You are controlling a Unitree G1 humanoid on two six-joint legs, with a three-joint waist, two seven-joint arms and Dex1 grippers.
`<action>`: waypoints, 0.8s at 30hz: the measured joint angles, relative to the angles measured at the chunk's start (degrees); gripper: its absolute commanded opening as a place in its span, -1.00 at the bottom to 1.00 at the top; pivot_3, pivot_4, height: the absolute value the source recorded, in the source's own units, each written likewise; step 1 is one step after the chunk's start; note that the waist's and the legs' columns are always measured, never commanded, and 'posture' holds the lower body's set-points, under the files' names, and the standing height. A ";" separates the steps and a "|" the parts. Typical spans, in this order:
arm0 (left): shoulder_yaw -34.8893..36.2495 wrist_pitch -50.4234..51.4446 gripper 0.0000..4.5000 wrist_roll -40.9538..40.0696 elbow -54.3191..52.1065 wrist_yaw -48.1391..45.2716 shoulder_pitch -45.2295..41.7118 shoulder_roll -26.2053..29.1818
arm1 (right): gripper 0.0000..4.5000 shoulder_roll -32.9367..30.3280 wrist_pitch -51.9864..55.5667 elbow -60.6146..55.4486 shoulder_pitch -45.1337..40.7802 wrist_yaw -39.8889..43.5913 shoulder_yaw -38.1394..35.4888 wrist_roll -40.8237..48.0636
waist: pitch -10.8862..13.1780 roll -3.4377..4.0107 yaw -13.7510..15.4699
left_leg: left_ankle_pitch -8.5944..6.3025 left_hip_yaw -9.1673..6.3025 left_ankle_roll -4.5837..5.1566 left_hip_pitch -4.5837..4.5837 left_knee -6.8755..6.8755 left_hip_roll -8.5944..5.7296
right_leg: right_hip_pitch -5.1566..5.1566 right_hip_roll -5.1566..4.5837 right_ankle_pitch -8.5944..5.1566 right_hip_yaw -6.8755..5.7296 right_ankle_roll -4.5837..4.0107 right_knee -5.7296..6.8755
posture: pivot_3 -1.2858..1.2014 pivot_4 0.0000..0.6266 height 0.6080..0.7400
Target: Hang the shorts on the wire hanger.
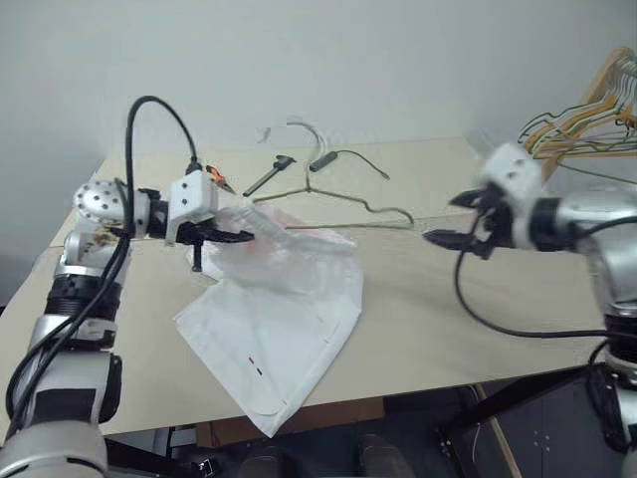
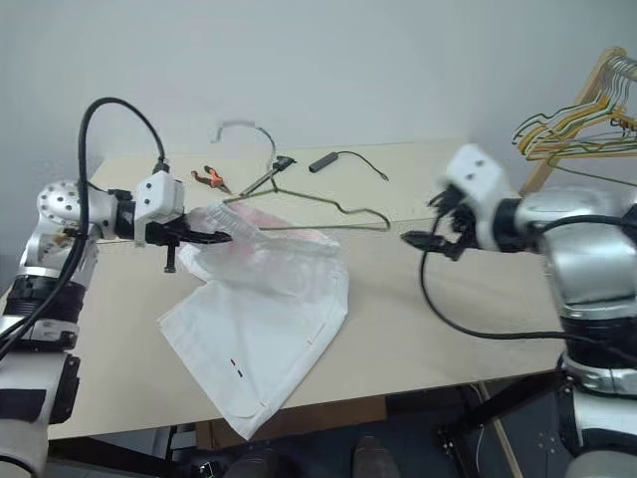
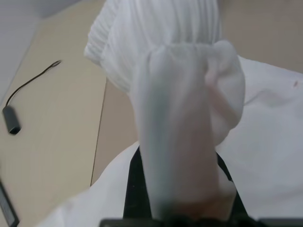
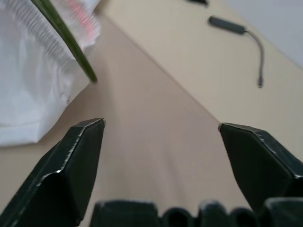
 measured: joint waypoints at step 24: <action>2.34 11.99 -1.00 -5.55 -16.81 4.77 9.78 1.50 | 0.27 30.86 -12.66 18.13 2.75 -7.71 19.16 1.38 | -0.13 -0.19 -1.09 | 0.00 0.05 0.00 0.22 -0.02 -0.05 | 0.11 -0.01 0.08 0.29 0.11 0.10 | -0.01 -1.00 1.00</action>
